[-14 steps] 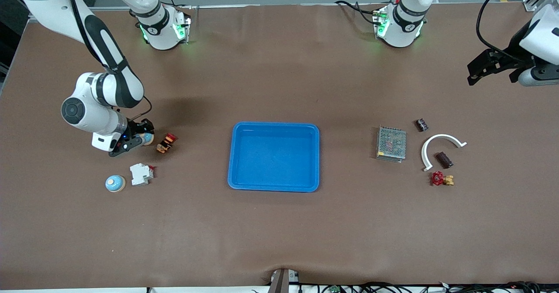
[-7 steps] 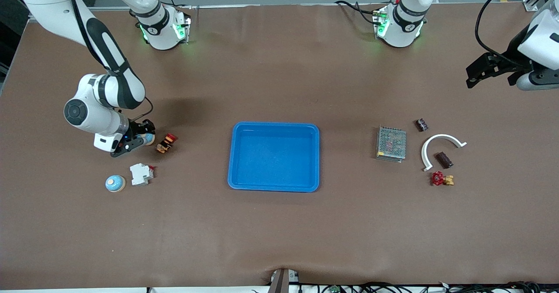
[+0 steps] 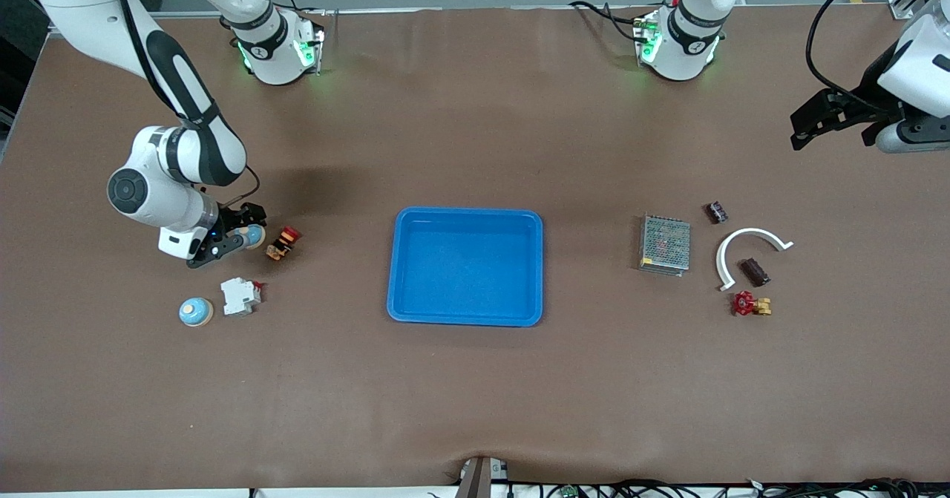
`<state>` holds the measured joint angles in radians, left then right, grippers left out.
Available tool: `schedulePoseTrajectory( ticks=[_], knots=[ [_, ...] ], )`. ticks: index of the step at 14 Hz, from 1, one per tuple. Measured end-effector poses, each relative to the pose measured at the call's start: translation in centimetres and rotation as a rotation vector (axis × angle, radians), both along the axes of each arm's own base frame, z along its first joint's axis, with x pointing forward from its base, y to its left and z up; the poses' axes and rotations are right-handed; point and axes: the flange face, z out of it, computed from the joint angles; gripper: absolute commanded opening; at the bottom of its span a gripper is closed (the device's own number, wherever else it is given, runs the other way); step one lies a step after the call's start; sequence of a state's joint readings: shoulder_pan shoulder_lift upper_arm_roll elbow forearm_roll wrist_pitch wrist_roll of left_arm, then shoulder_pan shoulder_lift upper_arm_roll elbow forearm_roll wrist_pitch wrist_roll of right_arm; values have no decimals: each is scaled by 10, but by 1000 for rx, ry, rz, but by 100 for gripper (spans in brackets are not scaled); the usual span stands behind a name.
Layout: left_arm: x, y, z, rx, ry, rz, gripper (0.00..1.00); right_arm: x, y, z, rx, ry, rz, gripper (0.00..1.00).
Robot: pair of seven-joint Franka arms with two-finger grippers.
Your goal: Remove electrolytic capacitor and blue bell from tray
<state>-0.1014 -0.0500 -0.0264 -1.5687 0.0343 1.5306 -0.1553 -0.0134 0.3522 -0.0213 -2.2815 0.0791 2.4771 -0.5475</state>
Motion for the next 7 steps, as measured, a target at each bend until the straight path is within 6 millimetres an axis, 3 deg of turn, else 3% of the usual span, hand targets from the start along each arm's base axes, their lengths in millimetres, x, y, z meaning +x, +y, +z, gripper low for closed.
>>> schedulePoseTrajectory(
  ticks=[3,5,7],
  knots=[
    [0,-1,0,0,0,-2,100,15,4,16,8,45,-1,100],
    [0,0,0,0,0,-1,100,36,6,44,7,77,-48,100],
    [0,0,0,0,0,1,100,61,11,84,2,102,-97,100]
  ],
)
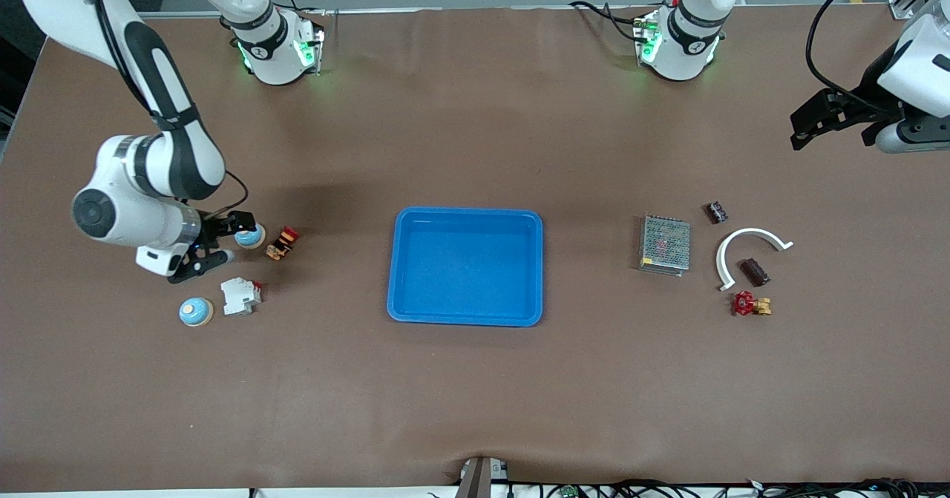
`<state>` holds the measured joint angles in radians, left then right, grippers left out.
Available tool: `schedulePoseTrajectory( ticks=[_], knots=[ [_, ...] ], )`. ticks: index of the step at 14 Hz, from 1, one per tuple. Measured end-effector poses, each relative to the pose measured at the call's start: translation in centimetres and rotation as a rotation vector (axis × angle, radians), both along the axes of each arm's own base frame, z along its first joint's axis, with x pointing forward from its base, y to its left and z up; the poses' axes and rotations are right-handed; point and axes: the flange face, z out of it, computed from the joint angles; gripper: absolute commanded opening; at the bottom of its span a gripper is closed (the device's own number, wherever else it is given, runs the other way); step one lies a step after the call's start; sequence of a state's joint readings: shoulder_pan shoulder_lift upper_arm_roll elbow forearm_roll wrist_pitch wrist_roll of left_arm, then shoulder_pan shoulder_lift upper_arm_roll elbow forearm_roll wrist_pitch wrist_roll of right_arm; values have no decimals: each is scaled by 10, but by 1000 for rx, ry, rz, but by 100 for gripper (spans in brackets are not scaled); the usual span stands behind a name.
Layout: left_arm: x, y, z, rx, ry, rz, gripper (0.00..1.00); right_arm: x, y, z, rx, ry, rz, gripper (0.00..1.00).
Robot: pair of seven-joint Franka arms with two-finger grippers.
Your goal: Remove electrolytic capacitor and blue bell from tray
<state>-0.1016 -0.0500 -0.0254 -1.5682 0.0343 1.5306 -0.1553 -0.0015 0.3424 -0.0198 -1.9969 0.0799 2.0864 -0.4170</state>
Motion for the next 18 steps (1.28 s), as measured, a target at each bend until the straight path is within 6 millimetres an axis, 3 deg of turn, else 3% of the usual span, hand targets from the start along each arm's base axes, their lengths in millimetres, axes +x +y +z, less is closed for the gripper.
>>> schedulePoseTrajectory(
  ticks=[3,6,10,14,18],
  knots=[
    [0,0,0,0,-1,-1,100,32,17,69,-48,6,-36,100],
    [0,0,1,0,-3,-1,100,55,38,162,-127,-28,-63,100],
    [0,0,3,-1,-5,-1,100,66,16,273,-130,-137,-119,100],
    [0,0,3,0,-4,-1,100,53,-13,357,-129,-242,-177,100],
    [0,0,3,0,-3,0,100,11,-14,406,-130,-229,-217,100]
  ],
)
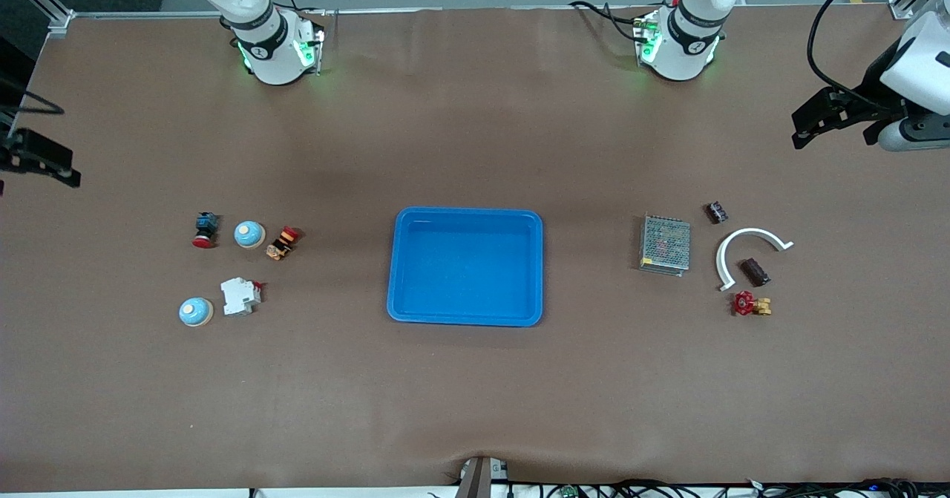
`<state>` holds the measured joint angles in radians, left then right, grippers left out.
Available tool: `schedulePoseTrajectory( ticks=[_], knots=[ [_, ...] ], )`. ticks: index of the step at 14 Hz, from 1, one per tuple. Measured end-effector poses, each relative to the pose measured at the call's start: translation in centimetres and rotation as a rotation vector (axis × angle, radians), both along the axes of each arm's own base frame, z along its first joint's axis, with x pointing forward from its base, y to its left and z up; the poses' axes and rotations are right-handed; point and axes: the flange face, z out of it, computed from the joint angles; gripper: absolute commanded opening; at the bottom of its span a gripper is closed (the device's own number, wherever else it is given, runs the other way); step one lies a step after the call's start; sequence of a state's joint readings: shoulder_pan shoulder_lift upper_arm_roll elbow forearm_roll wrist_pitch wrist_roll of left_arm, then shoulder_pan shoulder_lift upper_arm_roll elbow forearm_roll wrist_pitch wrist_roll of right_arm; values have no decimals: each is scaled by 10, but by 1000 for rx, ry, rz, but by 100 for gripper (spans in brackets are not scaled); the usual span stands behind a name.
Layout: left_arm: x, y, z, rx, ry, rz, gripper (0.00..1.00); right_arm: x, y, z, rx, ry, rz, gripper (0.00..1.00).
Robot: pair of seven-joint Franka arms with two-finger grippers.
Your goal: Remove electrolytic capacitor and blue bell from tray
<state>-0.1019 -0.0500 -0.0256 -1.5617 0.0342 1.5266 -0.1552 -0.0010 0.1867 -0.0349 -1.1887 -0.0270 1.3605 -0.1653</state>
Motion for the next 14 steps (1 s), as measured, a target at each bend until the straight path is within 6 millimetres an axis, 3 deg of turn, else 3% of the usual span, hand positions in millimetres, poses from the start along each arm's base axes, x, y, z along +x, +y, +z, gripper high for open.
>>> schedulePoseTrajectory(
  ticks=[2,7,9,14],
  knots=[
    [0,0,0,0,1,1,100,-14,0,0,2,-10,-9,100],
    [0,0,0,0,1,1,100,-59,-1,-36,8,-51,-33,100],
    [0,0,0,0,1,1,100,-61,-1,-43,8,-57,-49,100],
    [0,-2,0,0,1,-4,100,-45,-1,-72,7,-34,-60,100]
  ],
)
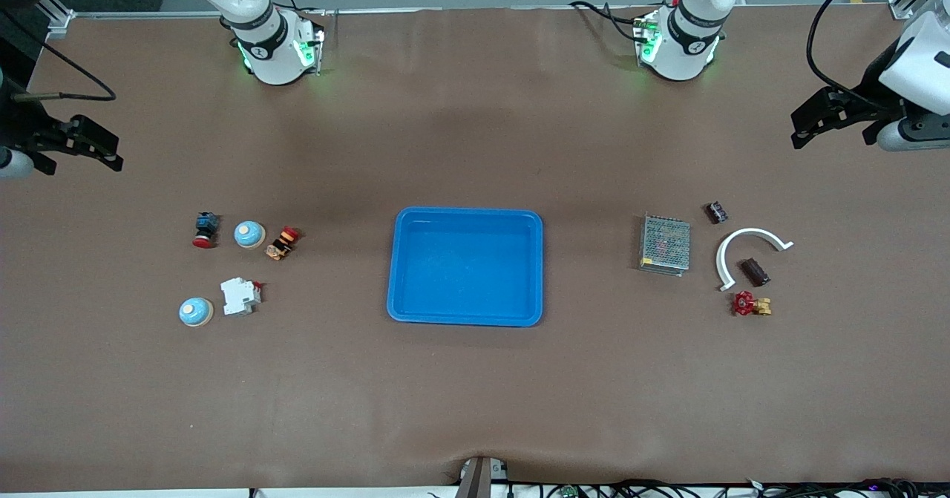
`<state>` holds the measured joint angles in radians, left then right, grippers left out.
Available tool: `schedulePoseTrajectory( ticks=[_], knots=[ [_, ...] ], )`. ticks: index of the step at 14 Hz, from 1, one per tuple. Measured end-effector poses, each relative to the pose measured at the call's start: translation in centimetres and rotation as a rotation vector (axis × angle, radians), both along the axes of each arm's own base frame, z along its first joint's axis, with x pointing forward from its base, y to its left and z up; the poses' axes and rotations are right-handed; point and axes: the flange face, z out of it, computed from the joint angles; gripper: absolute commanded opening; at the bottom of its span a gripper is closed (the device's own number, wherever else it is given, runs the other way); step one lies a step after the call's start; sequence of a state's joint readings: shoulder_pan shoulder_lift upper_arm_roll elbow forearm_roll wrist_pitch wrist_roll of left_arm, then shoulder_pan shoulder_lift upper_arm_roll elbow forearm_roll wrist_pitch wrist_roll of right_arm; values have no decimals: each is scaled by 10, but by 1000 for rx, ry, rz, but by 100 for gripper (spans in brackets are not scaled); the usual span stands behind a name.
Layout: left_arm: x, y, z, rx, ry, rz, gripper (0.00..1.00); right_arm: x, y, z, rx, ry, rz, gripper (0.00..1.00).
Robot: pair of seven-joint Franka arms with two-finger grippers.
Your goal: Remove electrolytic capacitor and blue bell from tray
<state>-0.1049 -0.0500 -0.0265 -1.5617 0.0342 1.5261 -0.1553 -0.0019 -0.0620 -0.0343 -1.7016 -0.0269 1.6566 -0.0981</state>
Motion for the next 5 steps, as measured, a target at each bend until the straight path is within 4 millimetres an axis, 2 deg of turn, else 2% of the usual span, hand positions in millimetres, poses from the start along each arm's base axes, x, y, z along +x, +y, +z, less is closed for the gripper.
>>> schedulePoseTrajectory(
  ticks=[5],
  knots=[
    [0,-1,0,0,0,-2,100,1,1,3,1,-11,-58,100]
  ],
)
